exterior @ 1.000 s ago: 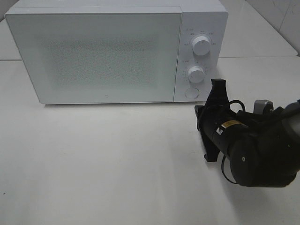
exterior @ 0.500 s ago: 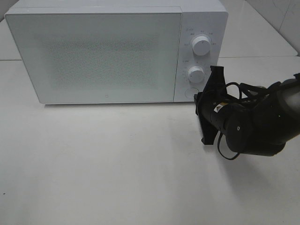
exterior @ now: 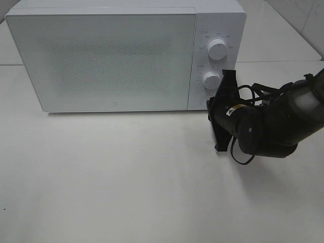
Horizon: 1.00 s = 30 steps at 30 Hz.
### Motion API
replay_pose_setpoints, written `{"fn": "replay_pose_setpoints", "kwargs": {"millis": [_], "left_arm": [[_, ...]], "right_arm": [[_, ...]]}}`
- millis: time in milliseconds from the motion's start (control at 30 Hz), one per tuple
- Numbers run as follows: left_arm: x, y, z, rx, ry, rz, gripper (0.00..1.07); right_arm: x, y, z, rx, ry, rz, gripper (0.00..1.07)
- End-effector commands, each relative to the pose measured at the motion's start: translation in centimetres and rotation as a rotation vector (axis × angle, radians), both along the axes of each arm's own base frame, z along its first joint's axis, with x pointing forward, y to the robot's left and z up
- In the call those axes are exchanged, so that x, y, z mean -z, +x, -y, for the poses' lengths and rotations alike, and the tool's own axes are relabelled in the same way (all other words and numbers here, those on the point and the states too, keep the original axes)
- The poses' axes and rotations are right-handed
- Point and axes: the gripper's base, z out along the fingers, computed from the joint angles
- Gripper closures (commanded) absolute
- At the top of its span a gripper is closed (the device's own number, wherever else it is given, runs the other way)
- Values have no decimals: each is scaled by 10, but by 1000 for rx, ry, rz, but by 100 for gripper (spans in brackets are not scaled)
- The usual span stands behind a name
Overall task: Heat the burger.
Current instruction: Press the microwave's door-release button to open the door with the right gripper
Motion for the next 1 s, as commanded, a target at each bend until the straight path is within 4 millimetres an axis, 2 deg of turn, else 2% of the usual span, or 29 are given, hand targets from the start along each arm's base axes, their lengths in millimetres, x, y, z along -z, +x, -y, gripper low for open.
{"fn": "replay_pose_setpoints", "kwargs": {"millis": [33, 700, 1000], "left_arm": [[0, -3, 1, 3, -6, 32, 9], [0, -3, 1, 3, -6, 32, 9], [0, -3, 1, 3, -6, 32, 9]], "right_arm": [[-1, 9, -3, -21, -13, 19, 107], [-3, 26, -3, -14, -36, 26, 107], [6, 28, -3, 5, -26, 27, 107]]}}
